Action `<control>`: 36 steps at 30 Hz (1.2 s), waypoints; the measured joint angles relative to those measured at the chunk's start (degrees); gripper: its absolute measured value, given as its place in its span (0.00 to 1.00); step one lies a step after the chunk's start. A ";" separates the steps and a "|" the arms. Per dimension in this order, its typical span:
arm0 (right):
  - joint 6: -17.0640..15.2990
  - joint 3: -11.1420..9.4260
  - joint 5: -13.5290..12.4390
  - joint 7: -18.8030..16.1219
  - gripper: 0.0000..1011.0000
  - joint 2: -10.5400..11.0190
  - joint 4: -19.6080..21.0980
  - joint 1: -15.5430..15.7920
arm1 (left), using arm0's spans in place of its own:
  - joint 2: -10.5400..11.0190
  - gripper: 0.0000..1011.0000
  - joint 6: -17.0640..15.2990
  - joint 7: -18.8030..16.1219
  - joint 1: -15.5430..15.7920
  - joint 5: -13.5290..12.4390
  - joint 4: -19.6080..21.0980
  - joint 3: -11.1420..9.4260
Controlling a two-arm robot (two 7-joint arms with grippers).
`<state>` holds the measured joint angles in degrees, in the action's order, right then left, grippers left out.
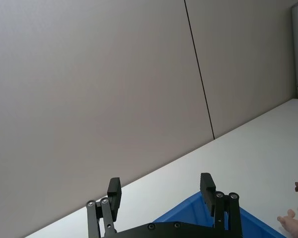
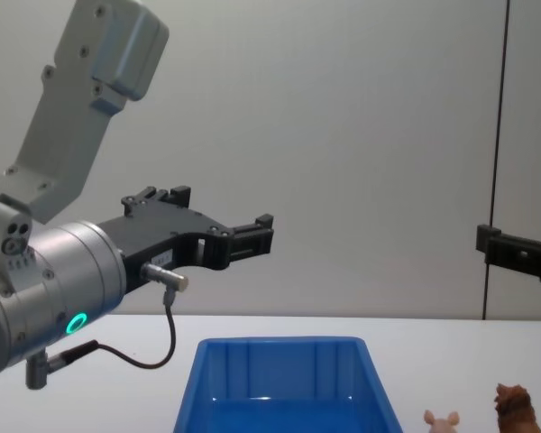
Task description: Pick up the two dolls from the table and place them into the box.
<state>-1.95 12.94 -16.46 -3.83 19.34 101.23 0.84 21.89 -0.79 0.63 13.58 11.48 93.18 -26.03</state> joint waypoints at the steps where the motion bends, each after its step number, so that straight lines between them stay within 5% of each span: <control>1: 0.00 0.00 0.00 0.00 0.99 0.00 0.00 0.00 | 0.00 0.99 0.00 0.00 0.00 0.00 0.00 0.00; 36: 0.00 0.00 0.00 0.00 0.99 0.00 0.00 -0.01 | 0.00 0.99 0.00 0.00 0.00 0.00 0.00 0.00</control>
<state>-1.95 12.94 -16.46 -3.83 19.34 101.23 0.83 21.89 -0.79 0.63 13.59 11.48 93.17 -26.03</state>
